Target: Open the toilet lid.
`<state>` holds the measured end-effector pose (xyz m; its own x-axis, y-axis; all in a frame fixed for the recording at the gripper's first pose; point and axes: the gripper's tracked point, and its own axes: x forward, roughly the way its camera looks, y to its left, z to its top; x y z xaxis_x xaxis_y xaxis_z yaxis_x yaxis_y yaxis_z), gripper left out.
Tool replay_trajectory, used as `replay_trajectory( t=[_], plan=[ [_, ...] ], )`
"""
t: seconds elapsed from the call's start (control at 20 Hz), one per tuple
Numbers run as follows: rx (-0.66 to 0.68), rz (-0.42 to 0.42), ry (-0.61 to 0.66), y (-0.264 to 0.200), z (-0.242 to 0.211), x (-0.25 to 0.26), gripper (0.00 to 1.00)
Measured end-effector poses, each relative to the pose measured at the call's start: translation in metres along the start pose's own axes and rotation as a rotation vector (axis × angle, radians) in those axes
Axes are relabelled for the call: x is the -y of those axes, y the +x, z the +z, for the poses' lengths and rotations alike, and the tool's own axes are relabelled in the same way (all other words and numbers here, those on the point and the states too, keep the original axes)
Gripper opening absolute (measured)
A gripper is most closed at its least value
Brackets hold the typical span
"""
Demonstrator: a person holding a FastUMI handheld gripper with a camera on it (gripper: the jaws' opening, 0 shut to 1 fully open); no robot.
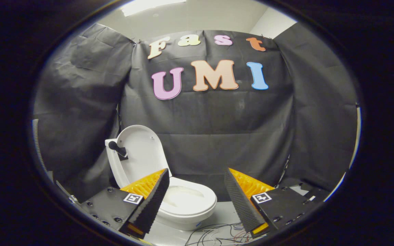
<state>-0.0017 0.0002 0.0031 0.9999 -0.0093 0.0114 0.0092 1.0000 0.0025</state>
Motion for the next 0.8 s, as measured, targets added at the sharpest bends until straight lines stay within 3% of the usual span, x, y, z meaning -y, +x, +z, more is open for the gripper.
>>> replay_trajectory(
  t=[0.8],
  plan=[
    [-0.012,0.003,-0.008,0.0019,-0.0017,-0.0014,1.00]
  ],
)
